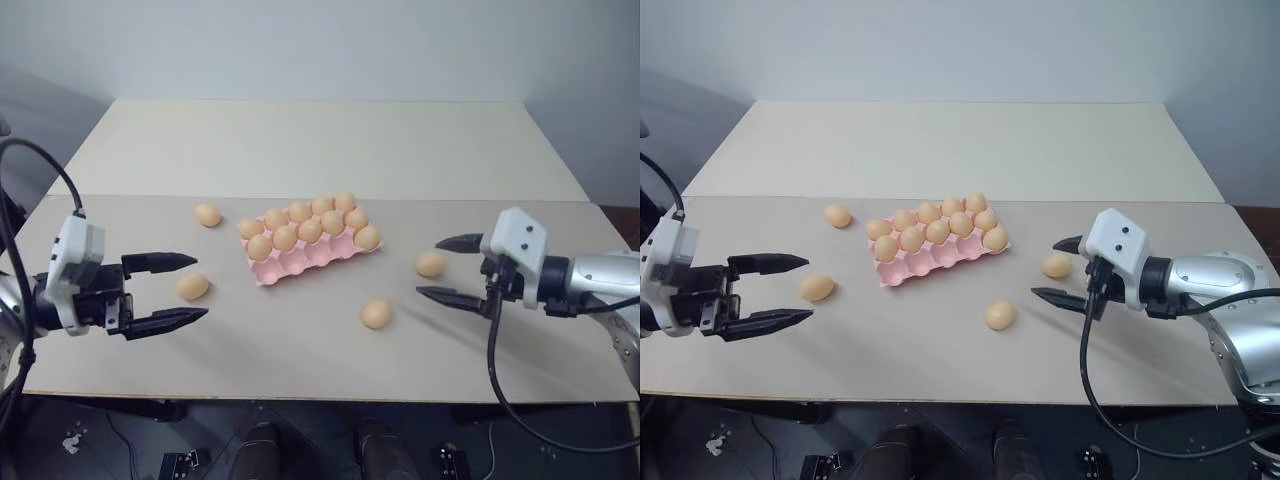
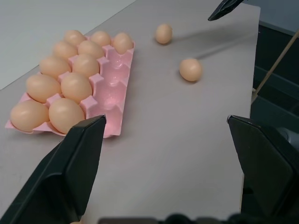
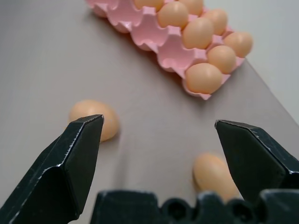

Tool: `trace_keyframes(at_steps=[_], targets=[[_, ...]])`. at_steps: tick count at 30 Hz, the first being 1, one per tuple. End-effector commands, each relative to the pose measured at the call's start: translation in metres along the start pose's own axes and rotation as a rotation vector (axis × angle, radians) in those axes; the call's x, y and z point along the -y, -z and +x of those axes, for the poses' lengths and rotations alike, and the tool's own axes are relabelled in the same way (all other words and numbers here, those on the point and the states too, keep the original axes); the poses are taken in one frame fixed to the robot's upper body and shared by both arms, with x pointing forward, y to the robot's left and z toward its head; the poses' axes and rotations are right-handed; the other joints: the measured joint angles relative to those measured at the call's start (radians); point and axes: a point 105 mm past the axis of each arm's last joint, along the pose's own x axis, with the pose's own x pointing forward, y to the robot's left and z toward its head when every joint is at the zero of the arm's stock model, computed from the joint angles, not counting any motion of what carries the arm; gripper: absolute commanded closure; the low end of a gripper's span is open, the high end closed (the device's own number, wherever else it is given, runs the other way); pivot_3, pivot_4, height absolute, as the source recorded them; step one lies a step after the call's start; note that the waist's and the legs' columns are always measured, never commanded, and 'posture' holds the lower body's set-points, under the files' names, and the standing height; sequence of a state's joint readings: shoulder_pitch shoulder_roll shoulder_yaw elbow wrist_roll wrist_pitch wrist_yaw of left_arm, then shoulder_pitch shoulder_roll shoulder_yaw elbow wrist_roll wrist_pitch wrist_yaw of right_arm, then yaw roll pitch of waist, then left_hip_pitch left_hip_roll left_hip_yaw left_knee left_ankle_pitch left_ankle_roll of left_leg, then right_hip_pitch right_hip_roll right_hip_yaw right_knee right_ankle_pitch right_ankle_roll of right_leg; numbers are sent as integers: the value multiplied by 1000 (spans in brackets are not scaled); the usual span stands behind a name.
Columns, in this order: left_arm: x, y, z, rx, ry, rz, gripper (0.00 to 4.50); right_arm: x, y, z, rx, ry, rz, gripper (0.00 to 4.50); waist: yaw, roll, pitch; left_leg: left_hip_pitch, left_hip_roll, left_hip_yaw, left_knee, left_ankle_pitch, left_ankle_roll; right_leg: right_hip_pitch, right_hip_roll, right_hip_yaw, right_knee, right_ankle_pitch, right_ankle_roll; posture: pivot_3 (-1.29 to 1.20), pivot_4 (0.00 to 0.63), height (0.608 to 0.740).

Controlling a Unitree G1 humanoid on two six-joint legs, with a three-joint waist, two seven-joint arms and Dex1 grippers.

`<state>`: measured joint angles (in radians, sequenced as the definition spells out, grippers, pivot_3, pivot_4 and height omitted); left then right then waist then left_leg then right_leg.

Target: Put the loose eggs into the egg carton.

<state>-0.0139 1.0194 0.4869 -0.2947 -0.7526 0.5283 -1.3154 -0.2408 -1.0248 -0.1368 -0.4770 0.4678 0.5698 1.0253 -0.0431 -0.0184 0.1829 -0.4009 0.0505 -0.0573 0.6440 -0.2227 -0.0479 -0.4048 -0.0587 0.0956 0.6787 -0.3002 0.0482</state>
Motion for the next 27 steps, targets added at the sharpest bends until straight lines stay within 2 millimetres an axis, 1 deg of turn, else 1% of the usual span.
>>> trace_keyframes(at_steps=[1, 2, 6, 9, 10, 14, 21, 24, 26, 27], targets=[[4, -9, -6, -2, 14, 45, 0, -15, -10, -1, 8, -110, -145, 51, -1, 0, 0, 0, 0, 0, 0, 0, 0, 0, 0, 0, 0, 0, 0, 0, 150, 740], [4, -10, -4, -2, 15, 45, 0, -17, -8, -2, 3, -123, -148, 51, -1, 0, 0, 1, 0, 0, 0, 0, 0, 1, 0, 0, 0, 0, 0, 0, 150, 740], [2, -12, 1, 14, 21, 49, 0, -24, 2, 29, -39, -171, -280, 51, -8, -1, 0, 2, 0, 0, 0, 0, 0, 1, 1, 0, 1, 0, 0, 0, 150, 740], [2, -13, 4, 22, 29, 50, 0, -23, 4, 43, -49, -186, -324, 51, -9, -1, 0, 1, 0, 0, 0, 0, 0, 0, 1, 0, 1, 0, 0, 0, 150, 740], [2, -13, 5, 24, 31, 50, 0, -23, 5, 45, -48, -190, -330, 51, -9, -1, 0, 1, 0, 0, 0, 0, 0, 0, 0, 0, 0, 0, 0, 0, 150, 740], [3, -12, 6, 28, 34, 47, 0, -23, 9, 66, -59, -214, -361, 51, -8, -1, 0, 1, 0, 0, 0, 0, 0, 1, 0, 0, 1, 0, 0, 0, 150, 740], [6, -8, 3, 24, 19, 34, 0, -27, 27, 97, -89, -275, -358, 51, -6, -1, 0, 1, 0, 0, 0, 0, 0, 0, 0, 0, 1, 0, 0, 0, 150, 740], [6, -8, 2, 25, 7, 33, 0, -24, 27, 101, -79, -269, -336, 639, -7, -1, 0, 1, 0, 0, 0, 0, 0, 0, 0, 0, 1, 0, 0, 0, 150, 740], [7, -8, 1, 22, 2, 33, 0, -25, 26, 100, -70, -277, -329, 1287, -5, -1, 0, 1, 0, -1, 0, 0, 0, 0, 0, 0, 1, 0, 0, 0, 150, 740], [8, -8, 1, 22, 1, 33, 0, -25, 24, 99, -62, -276, -324, 1697, -5, -1, 0, 1, 0, -1, 0, 0, 0, 0, 0, 0, 1, 0, 0, 0, 150, 740]])
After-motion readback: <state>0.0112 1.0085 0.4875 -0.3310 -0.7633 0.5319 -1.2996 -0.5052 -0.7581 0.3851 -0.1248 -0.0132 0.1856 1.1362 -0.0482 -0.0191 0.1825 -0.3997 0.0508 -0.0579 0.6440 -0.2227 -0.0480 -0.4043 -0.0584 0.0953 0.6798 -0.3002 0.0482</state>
